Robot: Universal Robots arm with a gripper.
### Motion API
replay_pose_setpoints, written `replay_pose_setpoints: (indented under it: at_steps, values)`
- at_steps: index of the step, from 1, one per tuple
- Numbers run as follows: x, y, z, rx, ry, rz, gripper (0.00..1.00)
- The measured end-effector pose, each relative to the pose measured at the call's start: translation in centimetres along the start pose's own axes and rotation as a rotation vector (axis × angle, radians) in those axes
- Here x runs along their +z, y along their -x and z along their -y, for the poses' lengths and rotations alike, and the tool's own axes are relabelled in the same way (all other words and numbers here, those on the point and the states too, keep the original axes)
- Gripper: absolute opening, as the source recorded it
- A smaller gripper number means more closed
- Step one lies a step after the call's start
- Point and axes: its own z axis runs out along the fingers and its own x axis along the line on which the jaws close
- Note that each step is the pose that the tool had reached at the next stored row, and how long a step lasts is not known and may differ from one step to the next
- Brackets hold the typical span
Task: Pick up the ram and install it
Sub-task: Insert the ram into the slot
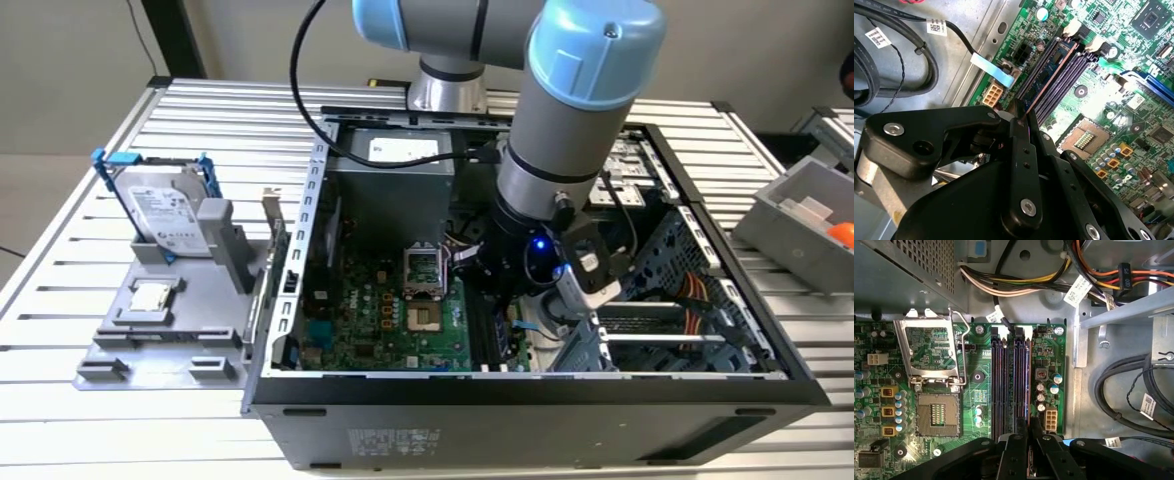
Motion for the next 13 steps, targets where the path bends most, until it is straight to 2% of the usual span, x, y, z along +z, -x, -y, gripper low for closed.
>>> replay_pose_setpoints:
  at_steps: [5, 6, 10, 13]
  values:
    - [0.01, 0.00, 0.00, 0.000, 0.0001, 0.0000, 0.00]
    - [0.01, 0.00, 0.00, 0.000, 0.0001, 0.0000, 1.00]
    - [0.01, 0.00, 0.00, 0.000, 0.0000, 0.0000, 1.00]
    - [-0.53, 0.00, 0.00, 0.000, 0.0002, 0.0000, 1.00]
